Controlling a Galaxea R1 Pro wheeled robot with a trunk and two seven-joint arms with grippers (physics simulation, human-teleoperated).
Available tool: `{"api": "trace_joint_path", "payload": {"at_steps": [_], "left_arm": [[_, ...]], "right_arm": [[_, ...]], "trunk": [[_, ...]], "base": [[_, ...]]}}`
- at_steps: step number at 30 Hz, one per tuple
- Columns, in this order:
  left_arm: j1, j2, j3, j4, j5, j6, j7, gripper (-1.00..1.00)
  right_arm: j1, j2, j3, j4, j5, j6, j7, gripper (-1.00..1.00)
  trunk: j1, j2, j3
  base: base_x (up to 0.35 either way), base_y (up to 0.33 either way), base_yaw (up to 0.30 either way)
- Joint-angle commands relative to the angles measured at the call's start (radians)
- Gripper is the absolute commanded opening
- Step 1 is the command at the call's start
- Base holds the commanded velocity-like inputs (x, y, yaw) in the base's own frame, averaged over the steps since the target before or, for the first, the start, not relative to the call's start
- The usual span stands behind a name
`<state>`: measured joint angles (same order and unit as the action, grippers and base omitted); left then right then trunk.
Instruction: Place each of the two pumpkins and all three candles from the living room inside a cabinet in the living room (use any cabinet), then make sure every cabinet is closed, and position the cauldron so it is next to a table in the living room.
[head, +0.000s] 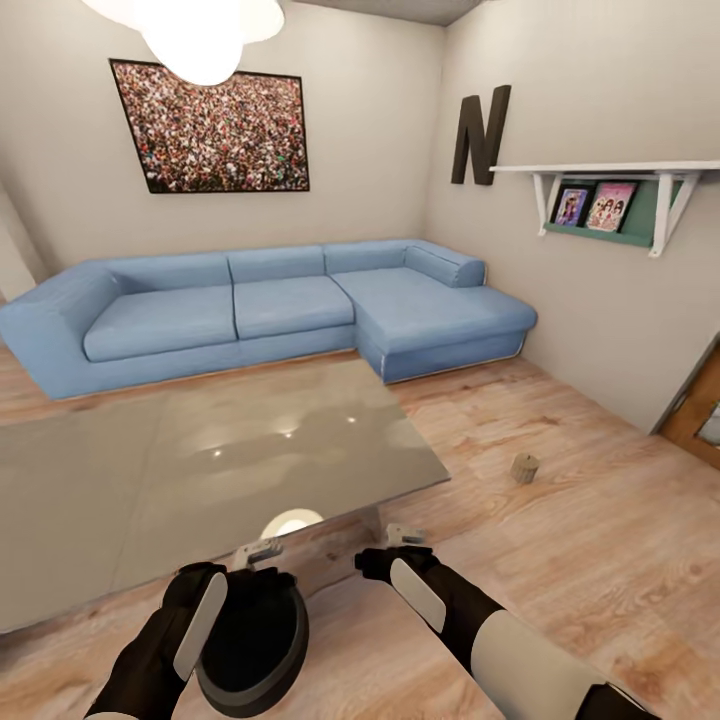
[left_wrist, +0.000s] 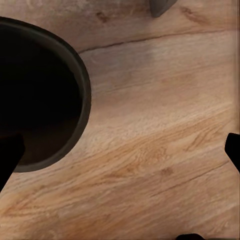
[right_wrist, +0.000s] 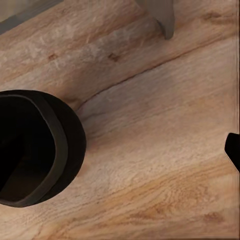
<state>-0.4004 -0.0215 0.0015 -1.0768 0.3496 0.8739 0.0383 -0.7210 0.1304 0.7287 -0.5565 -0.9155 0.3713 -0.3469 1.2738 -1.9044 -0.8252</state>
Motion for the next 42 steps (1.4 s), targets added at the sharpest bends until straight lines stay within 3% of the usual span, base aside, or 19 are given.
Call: {"api": "trace_joint_path", "payload": {"at_steps": [1,4,23,26,30,33,36,42], "left_arm": [[0.0,0.0,0.0,0.0,0.0,0.0,0.0,1.0],[0.0,0.0,0.0,0.0,0.0,0.0,0.0,1.0],[0.0,0.0,0.0,0.001,-0.001,-0.001,0.0,1.0],[0.0,0.0,0.0,0.009,0.0,-0.001,0.013,1.0],[0.0,-0.001,-0.002,0.015,0.0,-0.001,0.043,1.0],[0.0,-0.002,-0.007,0.017,0.0,-0.001,0.06,1.0],[0.0,-0.003,-0.01,0.023,0.0,-0.001,0.065,1.0],[0.0,-0.007,-0.013,0.04,-0.011,-0.001,0.067,1.0]], "right_arm": [[0.0,0.0,0.0,0.0,0.0,0.0,0.0,1.0],[0.0,0.0,0.0,0.0,0.0,0.0,0.0,1.0],[0.0,-0.007,-0.001,0.001,0.001,0.001,-0.001,1.0],[0.0,-0.051,-0.002,0.0,-0.007,-0.001,-0.001,1.0],[0.009,-0.103,-0.001,0.001,-0.074,-0.007,-0.001,1.0],[0.065,-0.151,-0.001,0.001,-0.113,-0.016,-0.001,1.0],[0.116,-0.185,-0.001,0.001,-0.123,-0.058,-0.002,1.0],[0.203,-0.215,-0.002,0.001,-0.13,-0.149,-0.001,1.0]], "trunk": [[-0.004,0.007,0.004],[-0.015,0.028,0.014],[-0.015,0.028,0.027],[-0.015,0.028,0.03],[-0.015,0.028,0.035],[-0.015,0.028,0.039],[-0.015,0.028,0.042],[-0.015,0.028,0.049]], "base": [[0.0,0.0,-0.28],[0.0,0.0,-0.28],[0.0,0.0,-0.275],[0.0,0.0,-0.242],[0.0,0.0,-0.226],[0.0,0.0,-0.22],[0.0,0.0,-0.22],[0.0,0.0,-0.219]]}}
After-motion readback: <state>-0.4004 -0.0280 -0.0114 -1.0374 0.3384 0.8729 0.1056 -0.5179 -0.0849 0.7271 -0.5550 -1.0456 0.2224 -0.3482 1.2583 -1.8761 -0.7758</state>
